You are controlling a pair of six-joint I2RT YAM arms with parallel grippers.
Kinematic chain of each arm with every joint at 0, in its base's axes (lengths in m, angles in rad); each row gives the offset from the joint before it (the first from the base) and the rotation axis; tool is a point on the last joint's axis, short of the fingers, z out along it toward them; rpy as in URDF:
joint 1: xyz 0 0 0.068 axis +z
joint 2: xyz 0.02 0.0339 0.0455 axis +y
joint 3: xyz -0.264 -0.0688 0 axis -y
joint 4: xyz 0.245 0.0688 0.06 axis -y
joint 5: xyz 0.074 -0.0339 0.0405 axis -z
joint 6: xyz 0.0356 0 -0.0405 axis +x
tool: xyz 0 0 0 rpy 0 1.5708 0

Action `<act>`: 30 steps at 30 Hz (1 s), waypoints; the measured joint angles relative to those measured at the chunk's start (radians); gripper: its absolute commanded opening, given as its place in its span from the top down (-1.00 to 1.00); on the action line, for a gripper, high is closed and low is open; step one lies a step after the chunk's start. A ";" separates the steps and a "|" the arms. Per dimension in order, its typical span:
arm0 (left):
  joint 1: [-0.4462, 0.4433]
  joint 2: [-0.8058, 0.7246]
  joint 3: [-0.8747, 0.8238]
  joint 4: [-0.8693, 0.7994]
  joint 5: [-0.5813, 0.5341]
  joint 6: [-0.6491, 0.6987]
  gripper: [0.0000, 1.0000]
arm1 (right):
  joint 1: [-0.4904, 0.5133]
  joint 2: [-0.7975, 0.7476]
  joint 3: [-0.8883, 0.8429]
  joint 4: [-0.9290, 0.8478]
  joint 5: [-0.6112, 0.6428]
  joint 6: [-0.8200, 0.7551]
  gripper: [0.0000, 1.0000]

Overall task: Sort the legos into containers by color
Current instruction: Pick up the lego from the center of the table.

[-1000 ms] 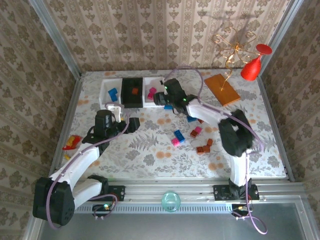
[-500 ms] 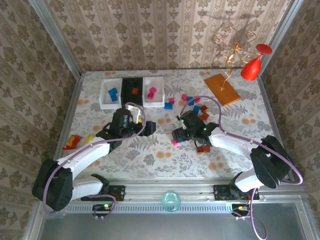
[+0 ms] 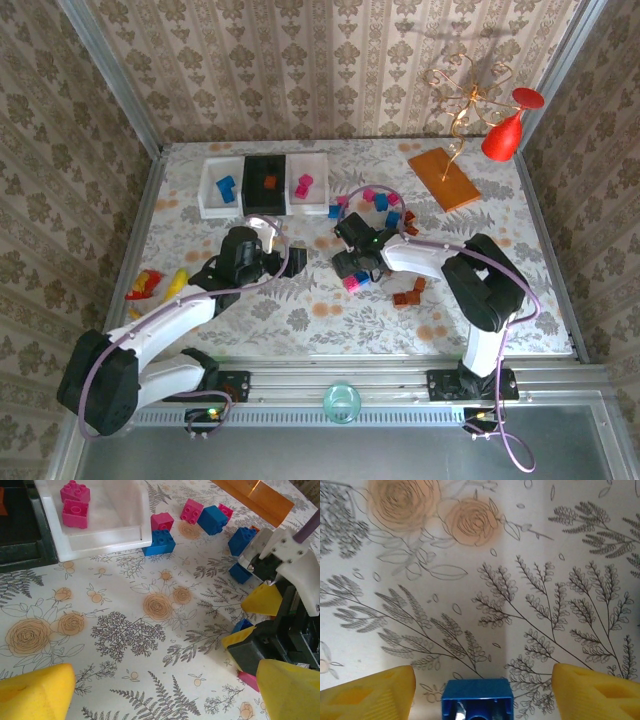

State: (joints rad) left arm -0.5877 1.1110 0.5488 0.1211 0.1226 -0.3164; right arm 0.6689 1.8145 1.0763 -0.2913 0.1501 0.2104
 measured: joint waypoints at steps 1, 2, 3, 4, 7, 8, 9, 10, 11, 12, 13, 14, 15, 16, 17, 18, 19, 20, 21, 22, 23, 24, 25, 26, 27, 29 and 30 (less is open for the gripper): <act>0.000 0.000 0.000 0.000 -0.001 0.000 -0.89 | -0.005 0.000 0.000 -0.011 0.000 0.000 -0.33; 0.000 0.000 0.000 0.000 -0.004 0.000 -0.89 | -0.013 -0.001 -0.002 -0.016 0.000 -0.001 -0.28; 0.000 0.000 0.000 0.000 -0.005 0.000 -0.89 | -0.022 -0.002 -0.009 -0.016 0.000 0.000 -0.24; 0.000 0.000 0.000 -0.001 -0.008 0.000 -0.89 | -0.033 -0.007 -0.022 -0.013 -0.002 0.001 -0.19; 0.000 0.000 0.000 0.000 -0.008 0.000 -0.89 | -0.068 -0.029 -0.072 0.005 -0.025 0.009 -0.08; 0.000 0.000 0.000 0.000 -0.008 0.000 -0.89 | -0.074 -0.036 -0.080 0.009 -0.030 0.012 -0.04; 0.000 0.000 0.000 0.000 -0.008 0.000 -0.89 | -0.081 -0.039 -0.090 0.016 -0.035 0.017 0.01; 0.000 0.000 0.000 0.000 -0.008 0.000 -0.89 | -0.085 -0.041 -0.094 0.026 -0.042 0.022 0.07; 0.000 0.000 0.000 0.000 -0.009 0.000 -0.89 | -0.087 -0.042 -0.095 0.031 -0.045 0.027 0.15; 0.000 0.000 0.000 0.000 -0.011 0.000 -0.89 | -0.088 -0.042 -0.097 0.034 -0.043 0.031 0.20; 0.000 0.000 0.000 -0.001 -0.016 0.000 -0.89 | -0.091 -0.043 -0.100 0.038 -0.043 0.034 0.26; 0.000 0.000 0.000 -0.001 -0.019 0.000 -0.89 | -0.093 -0.047 -0.104 0.045 -0.047 0.041 0.30; 0.000 0.000 0.000 -0.002 -0.024 0.000 -0.89 | -0.095 -0.049 -0.108 0.050 -0.048 0.050 0.32; 0.000 0.000 0.000 -0.004 -0.032 0.000 -0.89 | -0.095 -0.055 -0.114 0.059 -0.056 0.056 0.34; 0.000 0.000 0.000 -0.007 -0.040 0.000 -0.89 | -0.095 -0.060 -0.122 0.072 -0.066 0.063 0.35; 0.000 0.000 0.000 -0.010 -0.047 0.000 -0.88 | -0.094 -0.065 -0.130 0.085 -0.081 0.072 0.36; 0.000 0.000 0.000 -0.014 -0.056 0.000 -0.89 | -0.092 -0.073 -0.141 0.101 -0.099 0.082 0.38; 0.000 0.000 0.000 -0.019 -0.068 0.000 -0.89 | -0.090 -0.082 -0.151 0.116 -0.115 0.092 0.39; 0.000 0.000 0.000 -0.023 -0.074 0.000 -0.89 | -0.088 -0.089 -0.157 0.124 -0.127 0.102 0.40; 0.000 0.000 0.000 -0.027 -0.084 0.000 -0.89 | -0.085 -0.097 -0.161 0.137 -0.140 0.113 0.40; 0.000 0.000 0.000 -0.029 -0.094 0.000 -0.90 | -0.080 -0.101 -0.161 0.156 -0.151 0.124 0.40; 0.000 0.000 0.000 -0.029 -0.102 0.000 -0.90 | -0.075 -0.101 -0.158 0.179 -0.159 0.136 0.40; 0.000 0.000 0.000 -0.031 -0.113 0.000 -0.91 | -0.067 -0.098 -0.146 0.193 -0.166 0.148 0.39; 0.000 0.000 0.000 -0.031 -0.124 -0.001 -0.91 | -0.056 -0.087 -0.124 0.202 -0.172 0.159 0.39; 0.000 0.000 0.000 -0.034 -0.132 -0.001 -0.91 | -0.044 -0.069 -0.091 0.206 -0.177 0.164 0.38; 0.009 -0.003 -0.001 -0.044 -0.153 -0.003 -0.92 | -0.010 0.008 0.024 0.223 -0.183 0.173 0.37; 0.017 -0.007 -0.004 -0.046 -0.159 -0.006 -0.92 | 0.006 0.049 0.080 0.232 -0.185 0.178 0.37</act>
State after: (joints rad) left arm -0.5709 1.1038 0.5446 0.0750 -0.0360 -0.3222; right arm 0.6750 1.8633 1.1564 -0.0593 -0.0353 0.3882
